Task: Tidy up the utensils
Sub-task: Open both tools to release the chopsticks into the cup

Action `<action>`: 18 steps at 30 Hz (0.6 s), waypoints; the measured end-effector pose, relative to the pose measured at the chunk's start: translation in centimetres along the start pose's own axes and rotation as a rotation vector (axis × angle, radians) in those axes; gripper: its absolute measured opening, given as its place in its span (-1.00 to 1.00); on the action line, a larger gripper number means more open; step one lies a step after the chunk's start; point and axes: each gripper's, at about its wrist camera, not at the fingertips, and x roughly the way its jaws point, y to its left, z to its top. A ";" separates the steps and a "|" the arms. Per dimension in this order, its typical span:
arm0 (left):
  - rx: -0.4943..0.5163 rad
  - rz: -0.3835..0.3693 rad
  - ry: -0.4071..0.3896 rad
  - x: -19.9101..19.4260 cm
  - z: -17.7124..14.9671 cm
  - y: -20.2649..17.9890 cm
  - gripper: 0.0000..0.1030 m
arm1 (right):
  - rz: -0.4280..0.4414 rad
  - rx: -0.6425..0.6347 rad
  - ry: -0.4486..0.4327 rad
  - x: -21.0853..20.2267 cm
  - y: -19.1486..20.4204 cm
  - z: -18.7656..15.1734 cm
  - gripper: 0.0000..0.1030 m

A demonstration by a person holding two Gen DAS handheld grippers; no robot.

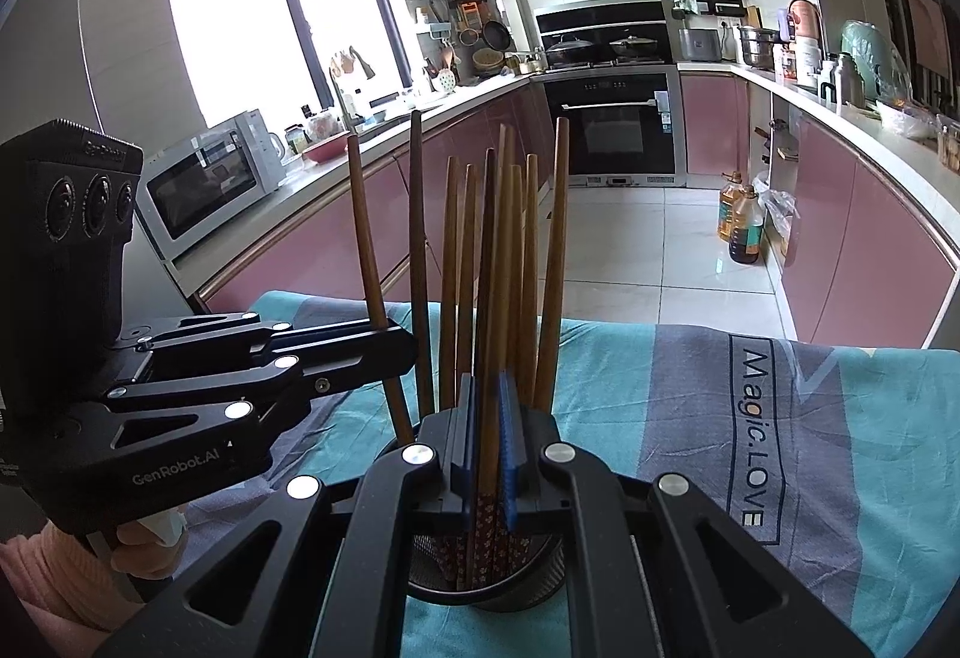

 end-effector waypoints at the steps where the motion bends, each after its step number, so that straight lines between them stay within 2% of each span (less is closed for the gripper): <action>1: -0.001 0.000 0.003 0.2 0.0 0.1 -0.81 | -0.001 0.000 0.002 0.1 0.0 0.0 -0.86; 8: -0.012 -0.008 0.018 1.5 -0.2 0.3 -0.80 | -0.001 0.008 0.005 0.3 -0.1 -0.3 -0.86; 11: -0.019 -0.008 0.015 1.5 -0.4 0.5 -0.67 | -0.001 0.008 -0.001 0.1 -0.1 -0.5 -0.84; 14: -0.025 -0.004 -0.002 1.2 -0.8 0.9 -0.52 | -0.007 0.003 -0.010 -0.2 0.0 -0.8 -0.71; 18: -0.033 0.027 -0.038 0.2 -1.6 1.4 -0.26 | -0.026 -0.015 -0.032 -0.8 0.5 -1.3 -0.36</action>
